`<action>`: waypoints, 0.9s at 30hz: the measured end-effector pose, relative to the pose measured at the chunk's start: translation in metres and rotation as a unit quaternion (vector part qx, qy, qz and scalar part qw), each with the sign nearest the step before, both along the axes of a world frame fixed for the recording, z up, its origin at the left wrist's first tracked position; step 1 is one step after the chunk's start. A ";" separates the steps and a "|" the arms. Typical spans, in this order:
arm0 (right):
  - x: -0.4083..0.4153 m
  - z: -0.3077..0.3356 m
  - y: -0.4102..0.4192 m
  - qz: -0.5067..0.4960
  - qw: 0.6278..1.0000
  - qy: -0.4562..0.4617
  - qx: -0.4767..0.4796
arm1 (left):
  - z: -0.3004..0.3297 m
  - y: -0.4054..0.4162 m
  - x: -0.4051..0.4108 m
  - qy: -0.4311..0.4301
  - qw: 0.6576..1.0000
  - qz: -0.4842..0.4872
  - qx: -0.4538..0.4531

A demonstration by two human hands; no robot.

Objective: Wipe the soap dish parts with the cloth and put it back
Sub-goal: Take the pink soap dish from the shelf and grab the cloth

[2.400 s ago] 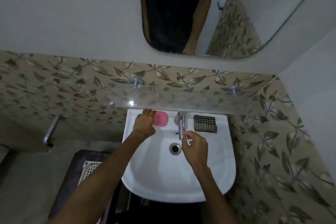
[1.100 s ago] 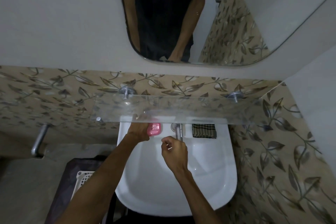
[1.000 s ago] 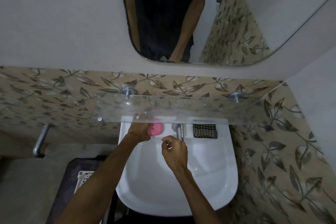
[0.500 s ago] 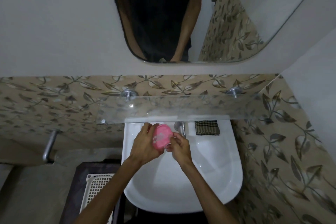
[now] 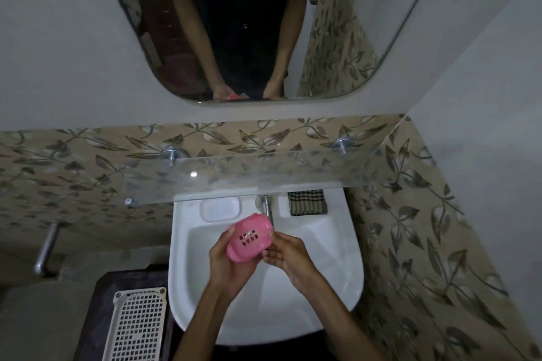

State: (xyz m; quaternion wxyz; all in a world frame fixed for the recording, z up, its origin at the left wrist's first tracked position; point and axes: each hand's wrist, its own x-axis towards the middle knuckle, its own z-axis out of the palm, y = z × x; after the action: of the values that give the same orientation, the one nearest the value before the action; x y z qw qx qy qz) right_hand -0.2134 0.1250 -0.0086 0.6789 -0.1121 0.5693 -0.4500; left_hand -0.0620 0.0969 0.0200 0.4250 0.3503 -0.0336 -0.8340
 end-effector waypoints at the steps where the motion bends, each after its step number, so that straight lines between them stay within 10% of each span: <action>1: -0.002 0.000 0.001 0.002 1.000 0.001 0.001 | 0.000 0.001 -0.003 -0.003 1.000 0.004 -0.003; 8: -0.040 -0.008 -0.005 0.040 0.963 0.264 0.016 | -0.006 0.002 -0.005 -0.053 0.996 0.067 0.007; 12: -0.073 -0.018 -0.026 0.126 0.786 0.605 0.003 | -0.009 0.009 -0.002 -0.115 0.990 0.083 0.028; 18: -0.087 -0.021 -0.074 0.352 0.638 0.681 -0.072 | -0.007 0.026 -0.001 -0.115 0.990 0.082 0.018; 21: -0.087 -0.020 -0.083 0.330 0.623 0.705 -0.083 | -0.008 0.034 0.002 -0.126 0.989 0.082 0.017; 27: -0.096 -0.011 -0.088 0.255 0.738 0.623 -0.056 | -0.005 0.036 0.005 -0.125 0.988 0.090 0.016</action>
State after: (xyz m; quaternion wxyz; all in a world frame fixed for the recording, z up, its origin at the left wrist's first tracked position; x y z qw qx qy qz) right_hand -0.3096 0.0373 -0.0199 0.2548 -0.5462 0.7888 -0.1206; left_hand -0.0567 0.1326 0.0152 0.4848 0.4601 -0.0410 -0.7427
